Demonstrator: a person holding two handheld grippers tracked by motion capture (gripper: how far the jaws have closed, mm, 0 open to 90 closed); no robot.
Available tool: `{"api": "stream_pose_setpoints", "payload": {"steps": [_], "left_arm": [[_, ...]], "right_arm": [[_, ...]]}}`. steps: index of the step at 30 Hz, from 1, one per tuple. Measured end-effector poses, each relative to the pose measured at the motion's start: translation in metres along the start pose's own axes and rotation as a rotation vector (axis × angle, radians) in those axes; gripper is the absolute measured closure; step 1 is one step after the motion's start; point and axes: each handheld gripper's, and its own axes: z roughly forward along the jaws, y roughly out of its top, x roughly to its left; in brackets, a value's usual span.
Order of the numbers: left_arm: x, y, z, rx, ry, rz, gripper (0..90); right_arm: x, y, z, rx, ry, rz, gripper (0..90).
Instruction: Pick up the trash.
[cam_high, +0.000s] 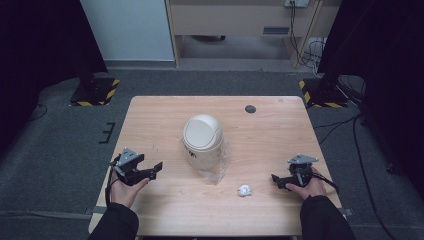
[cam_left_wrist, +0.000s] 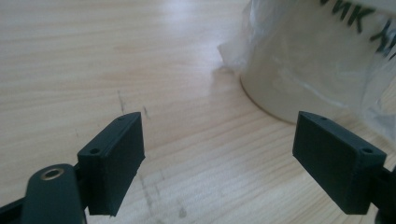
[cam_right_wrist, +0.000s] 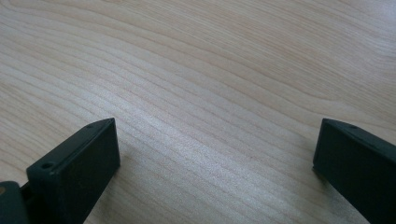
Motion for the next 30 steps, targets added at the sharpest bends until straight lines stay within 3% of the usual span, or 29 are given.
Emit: {"api": "stream_pose_setpoints", "payload": {"steps": [1, 6, 10, 15, 30], "left_arm": [[-0.002, 0.003, -0.003, -0.027, -0.007, -0.011, 16.8], [-0.006, 0.011, -0.006, -0.058, -0.008, -0.009, 17.8], [-0.013, 0.023, -0.011, -0.125, -0.023, -0.012, 17.8], [-0.019, 0.033, -0.013, -0.175, -0.040, -0.003, 17.8], [-0.036, 0.053, 0.002, -0.203, -0.088, 0.014, 17.3]], "right_arm": [[0.000, 0.000, 0.000, 0.000, 0.000, 0.000, 0.7], [0.000, 0.000, 0.000, 0.000, -0.001, -0.001, 0.6], [0.000, 0.000, 0.000, 0.000, -0.002, 0.000, 0.6], [0.000, 0.000, 0.000, 0.000, -0.002, 0.000, 0.6], [0.000, 0.000, 0.000, 0.000, -0.002, 0.000, 0.5]]}}
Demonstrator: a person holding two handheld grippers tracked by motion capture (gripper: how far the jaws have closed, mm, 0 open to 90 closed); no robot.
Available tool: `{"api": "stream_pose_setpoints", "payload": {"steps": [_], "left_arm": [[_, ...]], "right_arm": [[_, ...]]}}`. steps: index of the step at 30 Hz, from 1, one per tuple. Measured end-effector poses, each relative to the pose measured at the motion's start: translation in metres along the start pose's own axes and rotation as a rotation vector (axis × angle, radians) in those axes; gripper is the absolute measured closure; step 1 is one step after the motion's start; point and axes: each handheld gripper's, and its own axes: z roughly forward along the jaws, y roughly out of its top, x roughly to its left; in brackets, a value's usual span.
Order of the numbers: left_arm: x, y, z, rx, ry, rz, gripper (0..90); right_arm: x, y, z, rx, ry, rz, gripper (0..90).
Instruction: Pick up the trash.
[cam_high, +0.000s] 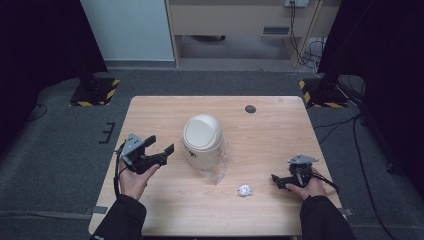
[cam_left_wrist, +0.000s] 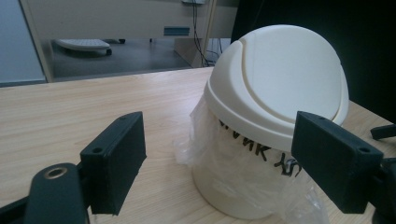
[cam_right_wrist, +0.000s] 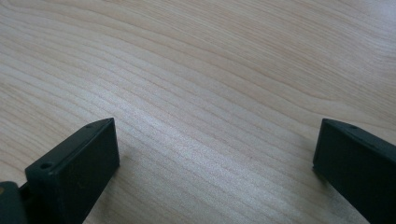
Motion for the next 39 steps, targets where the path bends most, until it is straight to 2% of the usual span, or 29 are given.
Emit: {"api": "stream_pose_setpoints", "payload": {"steps": [3, 5, 15, 23, 39], "left_arm": [[-0.004, 0.004, 0.008, 0.000, -0.013, 0.008, 17.3], [-0.006, 0.005, 0.012, -0.002, -0.026, -0.004, 17.3], [-0.012, 0.014, 0.028, -0.005, -0.040, 0.013, 16.4], [-0.014, 0.020, 0.036, -0.005, -0.039, 0.011, 16.3], [-0.022, 0.024, 0.065, 0.021, -0.027, 0.034, 15.8]], "right_arm": [[0.000, 0.000, 0.000, 0.000, 0.000, 0.000, 0.6], [0.000, 0.000, 0.000, 0.000, 0.000, 0.000, 0.6], [0.000, 0.000, 0.000, 0.000, 0.000, 0.000, 0.5], [0.000, 0.000, 0.000, 0.000, 0.000, 0.000, 0.5], [0.000, 0.000, 0.000, 0.000, 0.000, 0.000, 0.5]]}}
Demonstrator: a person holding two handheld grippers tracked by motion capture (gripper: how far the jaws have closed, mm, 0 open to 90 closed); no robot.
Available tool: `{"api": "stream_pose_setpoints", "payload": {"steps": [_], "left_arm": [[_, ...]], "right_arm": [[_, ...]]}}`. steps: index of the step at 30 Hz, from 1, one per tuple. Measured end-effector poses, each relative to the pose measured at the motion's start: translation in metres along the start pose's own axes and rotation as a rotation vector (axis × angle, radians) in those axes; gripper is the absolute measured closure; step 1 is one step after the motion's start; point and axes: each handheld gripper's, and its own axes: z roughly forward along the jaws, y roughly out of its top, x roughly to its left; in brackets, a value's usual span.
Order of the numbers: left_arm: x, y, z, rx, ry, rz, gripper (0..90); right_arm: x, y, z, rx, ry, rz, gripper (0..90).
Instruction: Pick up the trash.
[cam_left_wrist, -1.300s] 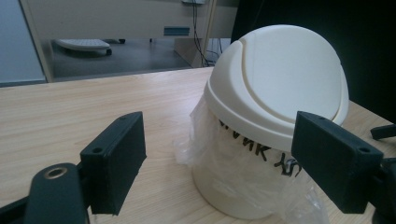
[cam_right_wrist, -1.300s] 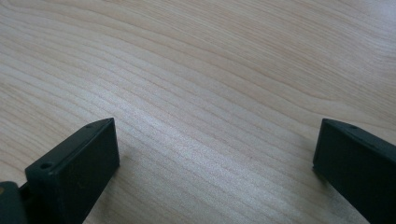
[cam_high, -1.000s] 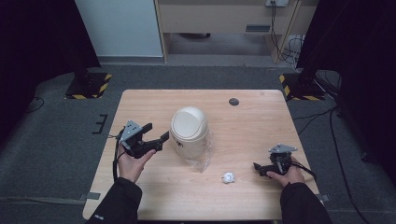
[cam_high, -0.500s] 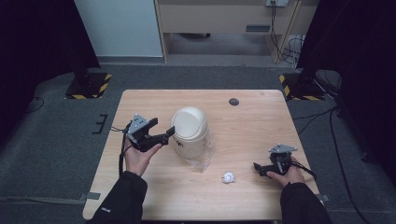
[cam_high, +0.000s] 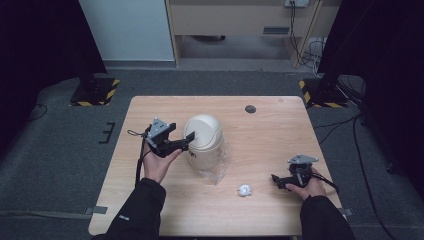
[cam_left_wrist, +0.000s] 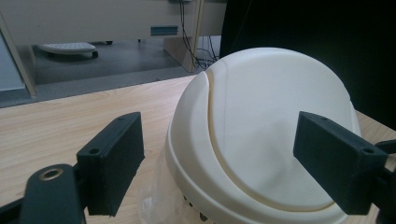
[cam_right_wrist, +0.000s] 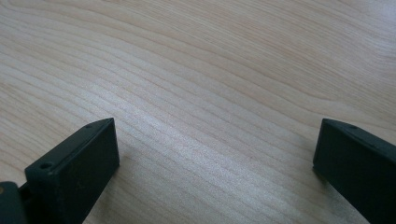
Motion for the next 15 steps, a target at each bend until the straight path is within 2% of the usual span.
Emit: {"api": "stream_pose_setpoints", "payload": {"steps": [9, 15], "left_arm": [[0.0004, -0.0009, 0.0040, 0.014, 0.008, 0.015, 14.4], [0.0004, -0.0036, 0.0077, 0.048, 0.014, 0.039, 14.3]], "right_arm": [[0.0000, 0.0000, 0.0000, 0.000, 0.000, 0.000, 0.5], [0.0000, 0.0000, 0.0000, 0.000, 0.000, 0.000, 0.5]]}}
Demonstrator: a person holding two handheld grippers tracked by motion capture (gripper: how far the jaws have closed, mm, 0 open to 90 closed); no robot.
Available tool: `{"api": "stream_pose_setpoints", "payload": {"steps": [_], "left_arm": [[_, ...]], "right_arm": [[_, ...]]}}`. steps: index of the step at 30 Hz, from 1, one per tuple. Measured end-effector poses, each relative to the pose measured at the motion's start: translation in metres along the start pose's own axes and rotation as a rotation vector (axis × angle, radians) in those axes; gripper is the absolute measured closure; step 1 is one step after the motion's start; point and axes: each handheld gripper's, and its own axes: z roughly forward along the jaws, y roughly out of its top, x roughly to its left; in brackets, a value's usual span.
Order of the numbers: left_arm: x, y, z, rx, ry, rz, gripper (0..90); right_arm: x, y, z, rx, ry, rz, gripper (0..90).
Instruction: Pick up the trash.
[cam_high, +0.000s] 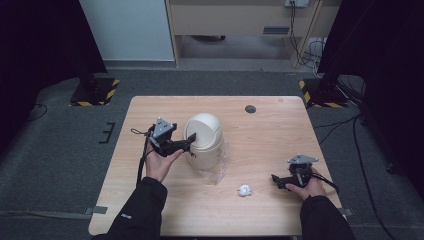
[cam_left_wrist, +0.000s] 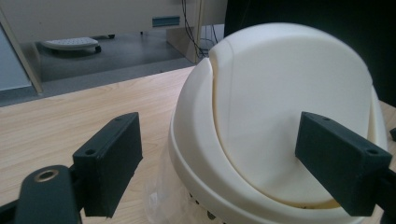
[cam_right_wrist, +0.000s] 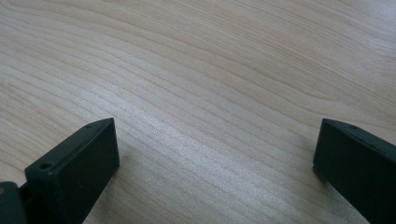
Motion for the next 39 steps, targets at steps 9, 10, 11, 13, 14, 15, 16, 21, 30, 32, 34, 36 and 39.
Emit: {"api": "stream_pose_setpoints", "payload": {"steps": [9, 10, 11, 13, 14, 15, 16, 21, 30, 32, 34, 36, 39], "left_arm": [[0.000, -0.003, 0.009, 0.031, 0.007, 0.015, 14.3], [0.000, -0.003, 0.010, 0.033, 0.007, 0.014, 14.2], [0.000, -0.003, 0.011, 0.035, 0.008, 0.015, 14.2], [0.000, -0.004, 0.012, 0.037, 0.008, 0.015, 14.1], [0.001, -0.004, 0.013, 0.041, 0.008, 0.015, 14.1], [0.001, -0.005, 0.014, 0.045, 0.011, 0.016, 14.0], [0.001, -0.005, 0.015, 0.050, 0.005, 0.015, 14.1], [0.002, -0.006, 0.017, 0.064, 0.012, 0.022, 14.1], [0.001, -0.007, 0.024, 0.093, 0.012, 0.020, 14.0], [0.001, -0.006, 0.025, 0.096, 0.012, 0.023, 14.0], [0.001, -0.006, 0.026, 0.097, 0.014, 0.023, 14.0], [0.000, -0.004, 0.028, 0.100, 0.016, 0.025, 14.0], [-0.001, -0.003, 0.030, 0.102, 0.013, 0.026, 14.0]], "right_arm": [[0.000, 0.000, 0.000, 0.000, 0.000, 0.000, 0.5], [0.000, 0.000, 0.000, 0.000, 0.000, 0.000, 0.5], [0.000, 0.000, 0.000, 0.000, 0.000, 0.000, 0.5], [0.000, 0.000, 0.000, 0.000, 0.000, 0.000, 0.5], [0.000, 0.000, 0.000, 0.000, 0.000, 0.000, 0.5], [0.000, 0.000, 0.000, 0.000, 0.000, 0.000, 0.5], [0.000, 0.000, 0.000, 0.000, 0.000, 0.000, 0.5], [0.000, 0.000, 0.000, 0.000, 0.000, 0.000, 0.5], [0.000, 0.000, 0.000, 0.000, 0.000, 0.000, 0.5], [0.000, 0.000, 0.000, 0.000, 0.000, 0.000, 0.5], [0.000, 0.000, 0.000, 0.000, 0.000, -0.001, 0.5], [0.000, 0.000, 0.000, 0.000, 0.000, 0.000, 0.5], [0.000, 0.000, 0.000, 0.000, 0.000, 0.000, 0.5]]}}
